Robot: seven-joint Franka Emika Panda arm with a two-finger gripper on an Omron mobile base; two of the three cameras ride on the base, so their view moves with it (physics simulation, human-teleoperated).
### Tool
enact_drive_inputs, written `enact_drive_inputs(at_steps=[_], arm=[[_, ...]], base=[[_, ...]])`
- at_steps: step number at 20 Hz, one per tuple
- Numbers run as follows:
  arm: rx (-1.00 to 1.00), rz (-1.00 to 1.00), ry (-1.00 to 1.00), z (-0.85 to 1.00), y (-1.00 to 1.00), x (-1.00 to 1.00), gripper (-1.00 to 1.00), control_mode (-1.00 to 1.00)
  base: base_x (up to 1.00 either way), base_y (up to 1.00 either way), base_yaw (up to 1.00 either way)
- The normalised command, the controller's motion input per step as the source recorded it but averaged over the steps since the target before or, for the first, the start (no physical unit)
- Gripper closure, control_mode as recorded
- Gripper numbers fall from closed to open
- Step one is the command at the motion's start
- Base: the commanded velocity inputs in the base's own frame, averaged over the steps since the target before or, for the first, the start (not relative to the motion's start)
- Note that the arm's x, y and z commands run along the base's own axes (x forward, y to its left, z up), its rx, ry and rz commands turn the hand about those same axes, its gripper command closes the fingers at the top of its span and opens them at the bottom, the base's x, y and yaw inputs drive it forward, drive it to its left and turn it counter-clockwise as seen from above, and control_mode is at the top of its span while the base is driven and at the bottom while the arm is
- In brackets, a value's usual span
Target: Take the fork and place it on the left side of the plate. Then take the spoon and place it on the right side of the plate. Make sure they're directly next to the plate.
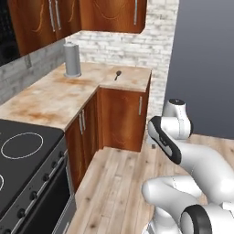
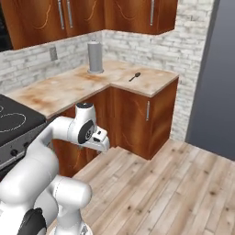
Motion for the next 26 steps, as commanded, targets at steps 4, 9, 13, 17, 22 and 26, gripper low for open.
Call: enact_drive_inputs(at_steps=[4,9,13,17,22,26], arm=[[0.00,0.00,0.00,0.00,0.00,0.00,-1.00,1.00],[0.00,0.00,0.00,0.00,0.00,0.00,-1.00,1.00],[0.00,0.00,0.00,0.00,0.00,0.00,-1.00,1.00],[0.00,0.00,0.00,0.00,0.00,0.00,-1.00,1.00],[0.00,0.00,0.00,0.00,0.00,0.00,-1.00,1.00],[0.00,0.00,0.00,0.00,0.00,0.00,-1.00,1.00]], base=[[0.94,0.08,0.00],[0.94,0.09,0.00],[0.94,0.07,0.00],[0.94,0.07,0.00],[0.81,0.03,0.00],[0.71,0.06,0.00]])
